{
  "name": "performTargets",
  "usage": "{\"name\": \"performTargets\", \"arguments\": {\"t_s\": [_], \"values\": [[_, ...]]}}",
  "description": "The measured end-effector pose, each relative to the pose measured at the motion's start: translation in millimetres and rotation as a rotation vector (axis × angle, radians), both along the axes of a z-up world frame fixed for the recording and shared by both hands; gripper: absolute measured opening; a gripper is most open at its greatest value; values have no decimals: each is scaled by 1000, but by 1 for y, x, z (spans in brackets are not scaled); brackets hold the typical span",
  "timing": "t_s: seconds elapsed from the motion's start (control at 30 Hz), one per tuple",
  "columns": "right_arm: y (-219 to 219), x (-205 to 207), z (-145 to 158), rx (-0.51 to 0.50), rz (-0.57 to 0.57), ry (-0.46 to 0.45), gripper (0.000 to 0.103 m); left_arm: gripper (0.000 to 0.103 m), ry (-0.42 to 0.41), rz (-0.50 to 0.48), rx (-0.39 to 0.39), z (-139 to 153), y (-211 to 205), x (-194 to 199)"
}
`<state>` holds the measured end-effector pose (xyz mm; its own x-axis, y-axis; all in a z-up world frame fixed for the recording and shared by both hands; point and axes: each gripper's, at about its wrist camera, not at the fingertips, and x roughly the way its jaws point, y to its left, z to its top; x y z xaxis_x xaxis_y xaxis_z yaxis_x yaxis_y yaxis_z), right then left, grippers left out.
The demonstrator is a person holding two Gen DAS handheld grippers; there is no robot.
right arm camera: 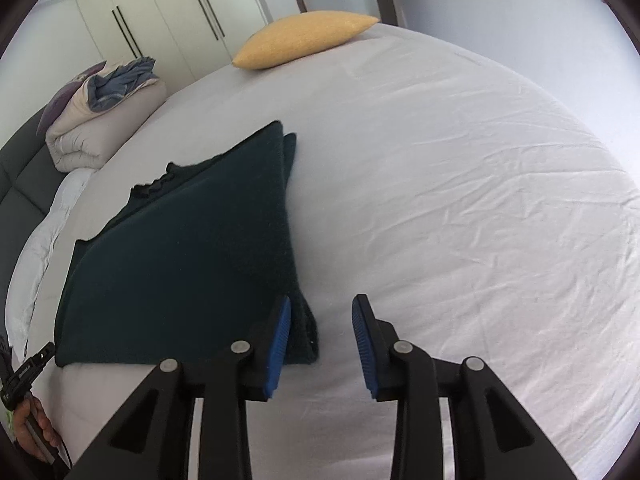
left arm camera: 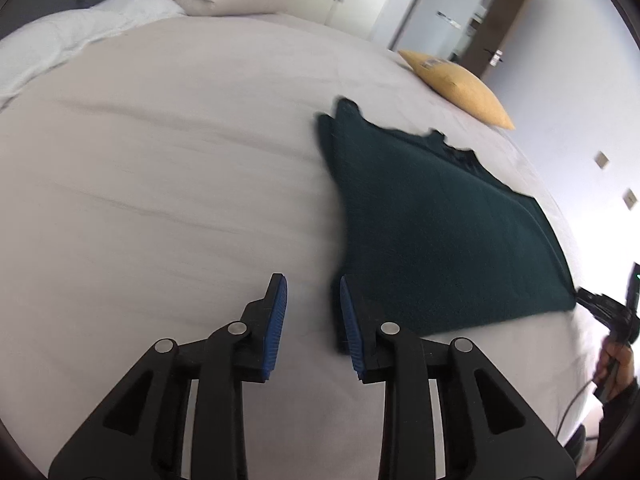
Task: Fold small clothes
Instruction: 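Grasp the end of the folded sweater with the left tool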
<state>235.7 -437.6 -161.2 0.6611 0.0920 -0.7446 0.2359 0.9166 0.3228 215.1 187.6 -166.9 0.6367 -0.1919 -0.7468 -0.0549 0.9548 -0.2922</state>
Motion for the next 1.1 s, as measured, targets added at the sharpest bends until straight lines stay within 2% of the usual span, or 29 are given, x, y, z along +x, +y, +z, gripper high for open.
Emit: {"name": "performTargets", "arguments": {"t_s": [0.07,0.1,0.17,0.27,0.33,0.37,0.43,0.47,0.5,0.53,0.57,0.6,0.63,0.67,0.7,0.77,0.87,0.9,1.1], "values": [[8,2,13,51,36,-49,35,27,-20,45,2,10,8,-3],[20,9,18,96,89,-74,35,27,-28,43,-6,14,8,-1],[47,24,22,158,197,-93,35,27,-55,-2,-2,22,-6,4],[96,54,17,255,353,-88,35,27,-46,-73,13,20,-30,21],[122,73,4,282,431,-66,47,27,-19,-82,25,5,-37,37],[129,80,-4,273,428,-37,48,27,21,-72,15,-6,-37,46],[129,89,-24,263,401,28,47,27,83,-74,-82,-27,-26,58],[122,90,-28,281,381,31,44,27,76,-79,-126,-28,-18,58],[111,88,-30,306,356,25,40,28,78,-82,-139,-28,-13,58],[101,84,-30,320,328,19,40,29,75,-74,-129,-24,-6,55],[92,79,-28,322,302,9,42,42,72,-58,-120,-21,-1,53],[84,75,-24,330,284,-6,48,62,66,-26,-118,-18,9,49],[77,72,-20,350,277,-22,54,70,46,17,-136,-13,21,43],[74,70,-17,375,282,-35,55,82,36,44,-165,-11,29,40],[73,71,-15,401,293,-40,55,89,44,57,-208,-12,37,39],[77,75,-13,444,313,-41,55,91,102,7,-308,-19,41,43],[90,83,-11,507,343,-51,55,95,137,-76,-327,-20,29,58],[96,87,-10,528,356,-53,55,95,152,-93,-356,-21,26,62],[128,106,-5,569,437,-31,55,97,250,-130,-571,-33,33,97]]}}
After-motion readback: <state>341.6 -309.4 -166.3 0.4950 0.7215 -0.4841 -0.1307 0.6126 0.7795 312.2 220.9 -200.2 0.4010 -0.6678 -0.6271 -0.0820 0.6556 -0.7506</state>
